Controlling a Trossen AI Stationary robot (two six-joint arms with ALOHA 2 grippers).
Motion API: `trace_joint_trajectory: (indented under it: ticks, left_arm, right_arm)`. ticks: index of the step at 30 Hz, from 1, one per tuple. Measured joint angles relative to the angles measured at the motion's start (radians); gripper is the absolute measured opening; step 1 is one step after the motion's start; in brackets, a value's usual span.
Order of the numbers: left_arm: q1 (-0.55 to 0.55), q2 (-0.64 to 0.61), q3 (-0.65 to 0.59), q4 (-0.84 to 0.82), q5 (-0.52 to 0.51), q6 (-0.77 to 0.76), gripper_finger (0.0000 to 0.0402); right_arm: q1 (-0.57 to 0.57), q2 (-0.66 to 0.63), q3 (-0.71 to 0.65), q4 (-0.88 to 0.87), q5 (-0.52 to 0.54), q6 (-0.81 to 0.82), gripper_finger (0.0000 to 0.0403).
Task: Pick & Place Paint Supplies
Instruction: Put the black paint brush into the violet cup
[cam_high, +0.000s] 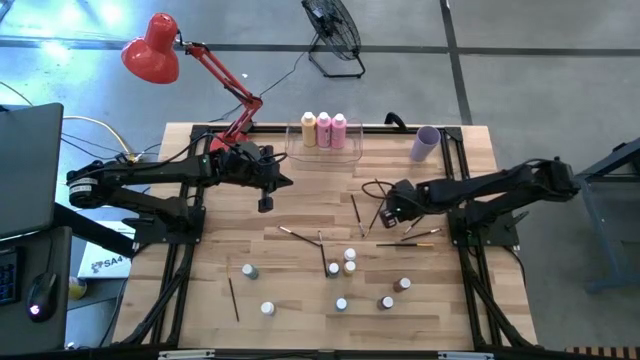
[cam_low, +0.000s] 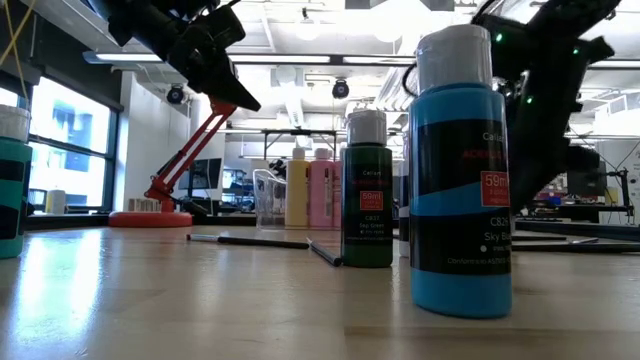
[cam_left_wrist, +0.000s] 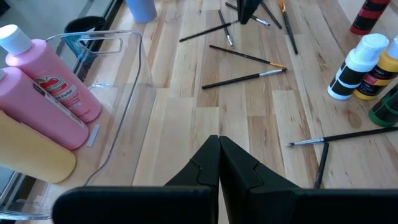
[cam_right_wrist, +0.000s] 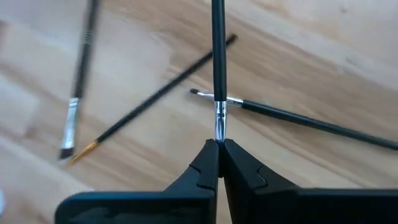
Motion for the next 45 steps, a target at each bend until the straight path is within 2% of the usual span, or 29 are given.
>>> trace_joint_trajectory:
  ticks: [4,8,17,21,29,32,40,45]
  left_arm:
    - [0.000,0.000,0.000,0.001,0.000,-0.006,0.0000]
    - [0.000,0.000,0.000,0.008,0.000,-0.010,0.0000]
    - [0.000,0.000,0.045,0.016,-0.058,0.026,0.0010]
    - [0.000,0.000,0.079,0.015,-0.066,0.073,0.0053]
    - [0.000,0.058,0.161,0.003,-0.079,0.065,0.0192]
    - [0.000,0.106,0.193,-0.002,-0.080,0.061,0.0218]
    - [0.000,0.232,0.292,-0.039,-0.073,-0.023,0.0221]
    - [0.001,0.276,0.378,-0.142,0.011,-0.150,0.0221]
  right_arm:
    - [0.025,-0.075,0.003,-0.002,0.001,-0.103,0.0003]
    - [0.068,-0.117,0.047,-0.046,0.051,-0.206,0.0003]
    - [0.115,-0.112,0.190,-0.144,0.163,-0.465,0.0003]
    - [0.116,-0.109,0.223,-0.156,0.207,-0.565,0.0003]
    - [0.116,-0.064,0.251,-0.159,0.265,-0.721,0.0003]
    - [0.116,-0.023,0.260,-0.160,0.296,-0.773,0.0003]
    - [0.162,0.073,0.288,-0.133,0.578,-0.912,0.0003]
    - [0.211,0.097,0.289,-0.048,0.743,-1.028,0.0003]
